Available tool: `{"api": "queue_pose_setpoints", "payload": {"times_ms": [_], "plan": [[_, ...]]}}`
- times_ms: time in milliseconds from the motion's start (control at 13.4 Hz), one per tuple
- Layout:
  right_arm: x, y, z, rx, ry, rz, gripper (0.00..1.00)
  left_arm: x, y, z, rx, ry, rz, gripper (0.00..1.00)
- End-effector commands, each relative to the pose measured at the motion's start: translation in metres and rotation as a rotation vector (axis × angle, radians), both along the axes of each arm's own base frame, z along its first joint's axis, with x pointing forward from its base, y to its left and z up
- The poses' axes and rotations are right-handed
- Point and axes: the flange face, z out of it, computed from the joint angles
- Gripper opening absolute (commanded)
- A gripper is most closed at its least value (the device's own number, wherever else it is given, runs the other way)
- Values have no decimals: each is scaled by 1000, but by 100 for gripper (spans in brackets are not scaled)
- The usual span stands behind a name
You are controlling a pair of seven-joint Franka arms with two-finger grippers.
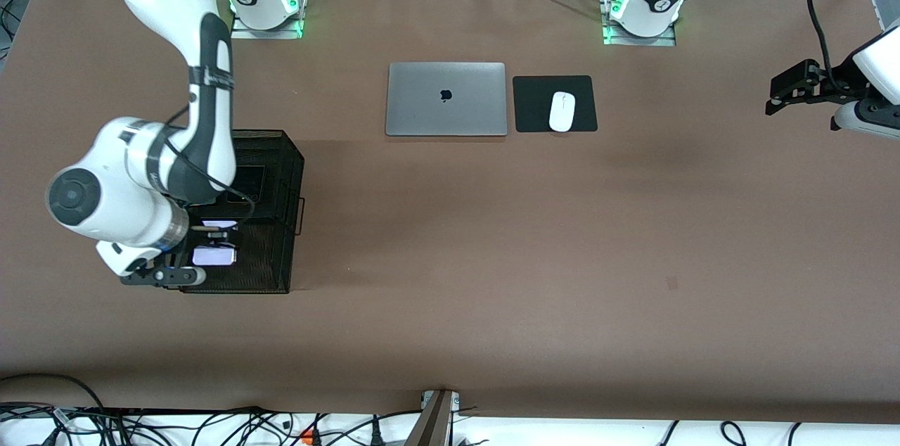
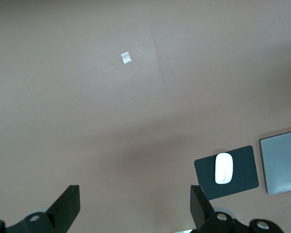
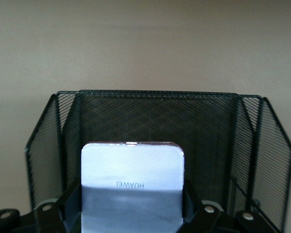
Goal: Place phones with both arms
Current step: 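Lower the white phone into the organizer with the right gripper and release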
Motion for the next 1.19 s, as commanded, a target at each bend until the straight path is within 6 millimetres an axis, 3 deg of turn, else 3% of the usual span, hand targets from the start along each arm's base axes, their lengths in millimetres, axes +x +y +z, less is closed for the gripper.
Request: {"api": "queue_pose_setpoints", "payload": {"times_ms": [0,373,447,596,745,894,1118], "plan": [[4,-17,-21,53,-2,-19,21,-1,2,5,24,-15,13,100],[-5,-42,-48,103,37,-16,24,-1,15,5,26,-15,35,100],[-5,-42,-48,102,37,-15,31,-2,18,4,26,-12,40,100],[-5,-41,-49,122,32,-41,99,-2,21,3,27,-5,46,100],[-6,-41,-49,147,35,-60,100,-3,25,2,27,-2,52,100],[-2,-39,-37,154,18,-60,99,-3,28,2,24,-1,47,100],[-2,-49,15,175,89,-77,99,-3,30,1,25,3,53,100]]}}
